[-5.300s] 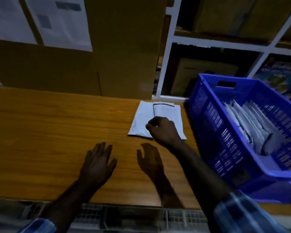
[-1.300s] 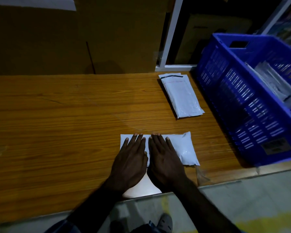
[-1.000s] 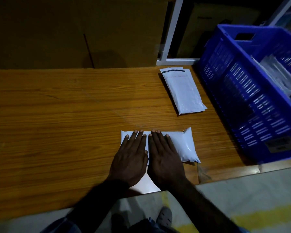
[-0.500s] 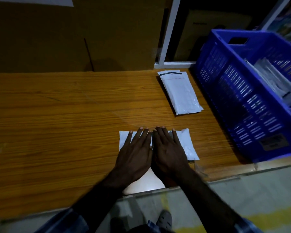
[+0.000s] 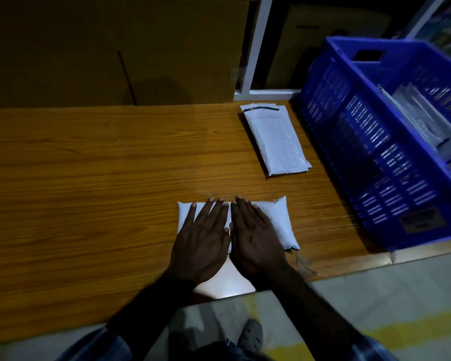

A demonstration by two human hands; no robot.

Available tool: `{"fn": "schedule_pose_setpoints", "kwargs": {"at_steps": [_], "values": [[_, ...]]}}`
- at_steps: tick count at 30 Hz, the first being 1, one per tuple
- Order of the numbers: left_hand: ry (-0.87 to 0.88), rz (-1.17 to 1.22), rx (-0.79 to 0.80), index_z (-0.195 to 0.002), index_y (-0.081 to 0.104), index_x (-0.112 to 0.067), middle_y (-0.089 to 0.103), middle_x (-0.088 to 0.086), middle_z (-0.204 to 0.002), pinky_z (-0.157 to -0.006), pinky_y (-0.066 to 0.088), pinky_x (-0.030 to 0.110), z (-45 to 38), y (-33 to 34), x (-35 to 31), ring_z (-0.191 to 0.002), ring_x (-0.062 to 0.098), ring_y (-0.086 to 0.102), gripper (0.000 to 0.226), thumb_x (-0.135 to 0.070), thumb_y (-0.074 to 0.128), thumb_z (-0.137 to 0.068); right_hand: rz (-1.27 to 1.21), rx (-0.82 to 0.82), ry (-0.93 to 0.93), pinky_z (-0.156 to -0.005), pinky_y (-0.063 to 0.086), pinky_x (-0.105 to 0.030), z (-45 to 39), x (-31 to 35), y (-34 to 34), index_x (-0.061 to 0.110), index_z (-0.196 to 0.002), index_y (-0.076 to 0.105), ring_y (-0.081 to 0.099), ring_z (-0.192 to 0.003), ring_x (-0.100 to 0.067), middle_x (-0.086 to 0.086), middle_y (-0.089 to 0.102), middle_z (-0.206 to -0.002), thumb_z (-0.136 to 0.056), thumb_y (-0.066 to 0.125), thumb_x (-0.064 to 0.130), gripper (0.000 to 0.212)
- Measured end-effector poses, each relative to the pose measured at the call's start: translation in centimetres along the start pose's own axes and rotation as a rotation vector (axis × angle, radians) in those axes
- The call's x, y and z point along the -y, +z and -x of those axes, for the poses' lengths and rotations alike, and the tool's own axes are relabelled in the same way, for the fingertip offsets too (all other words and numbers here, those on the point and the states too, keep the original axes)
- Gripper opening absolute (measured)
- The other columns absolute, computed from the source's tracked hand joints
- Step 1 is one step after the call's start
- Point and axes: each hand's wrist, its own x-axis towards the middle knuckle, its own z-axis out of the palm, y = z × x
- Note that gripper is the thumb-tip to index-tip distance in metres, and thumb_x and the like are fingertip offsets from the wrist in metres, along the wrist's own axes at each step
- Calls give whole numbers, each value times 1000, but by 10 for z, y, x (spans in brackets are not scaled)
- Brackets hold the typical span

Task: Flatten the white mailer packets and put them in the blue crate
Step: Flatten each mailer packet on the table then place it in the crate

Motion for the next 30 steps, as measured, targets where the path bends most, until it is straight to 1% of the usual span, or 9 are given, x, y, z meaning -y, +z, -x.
{"fn": "schedule_pose_setpoints", "kwargs": {"at_steps": [2, 5, 7, 11, 13, 17, 23, 28, 30], "values": [[-5, 10, -1, -146, 42, -8, 38, 9, -153, -116, 25, 49, -1, -2, -1, -146, 22, 28, 55, -30, 24, -100, -21, 26, 26, -118, 27, -45, -1, 0, 0, -10, -142, 43, 36, -142, -36, -28, 37, -150, -98, 43, 17, 51], [2, -9, 17, -143, 46, -7, 42, 10, -150, -114, 29, 50, -2, -3, -1, -143, 23, 34, 56, -31, 22, -99, -104, 80, 105, -117, 30, -45, -11, 1, -7, -8, -136, 51, 46, -136, -37, -27, 46, -145, -103, 27, 24, 52], [7, -37, 26, -140, 50, -6, 47, 11, -147, -113, 28, 50, -3, -5, -1, -141, 24, 38, 58, -33, 23, -97, -134, 92, 114, -115, 27, -45, -13, -2, -16, -9, -132, 54, 49, -132, -40, -28, 50, -141, -100, 28, 24, 53], [29, -38, -14, -138, 53, -6, 49, 11, -146, -113, 27, 50, -12, -12, -11, -140, 25, 40, 55, -32, 27, -97, 50, 11, 54, -115, 29, -54, 5, -15, -31, -12, -131, 54, 44, -135, -43, -31, 49, -140, -92, 37, 18, 52], [57, -29, -22, -137, 54, -6, 50, 11, -145, -110, 24, 49, -16, -11, -19, -139, 25, 41, 55, -31, 27, -96, 64, 8, 39, -114, 31, -57, 11, -18, -28, -14, -131, 53, 42, -136, -45, -33, 48, -140, -92, 38, 16, 51], [59, -48, 31, -137, 54, -8, 52, 10, -143, -111, 27, 50, -17, -4, -22, -138, 24, 42, 55, -32, 26, -97, 46, 41, 17, -117, 26, -54, 14, -22, -18, -15, -134, 49, 35, -141, -45, -33, 42, -144, -93, 39, 13, 50], [85, -50, 13, -140, 50, -5, 49, 13, -145, -113, 27, 53, -15, -2, -21, -140, 26, 38, 54, -31, 26, -100, -17, -1, 23, -117, 26, -55, 17, -22, -14, -15, -140, 40, 25, -145, -43, -32, 31, -152, -96, 45, 8, 50], [86, -67, 15, -139, 52, -5, 49, 14, -144, -112, 30, 55, -16, -1, -21, -140, 27, 39, 53, -31, 28, -99, -65, 66, 89, -118, 25, -53, 14, -22, -12, -10, -142, 41, 29, -145, -41, -30, 32, -152, -98, 33, 15, 52], [78, -65, 36, -138, 53, -6, 52, 13, -143, -112, 32, 54, -17, -3, -21, -138, 27, 42, 54, -32, 27, -98, -121, 98, 133, -120, 21, -50, 7, -22, -16, -8, -142, 44, 31, -144, -41, -28, 34, -152, -100, 28, 21, 53]]}}
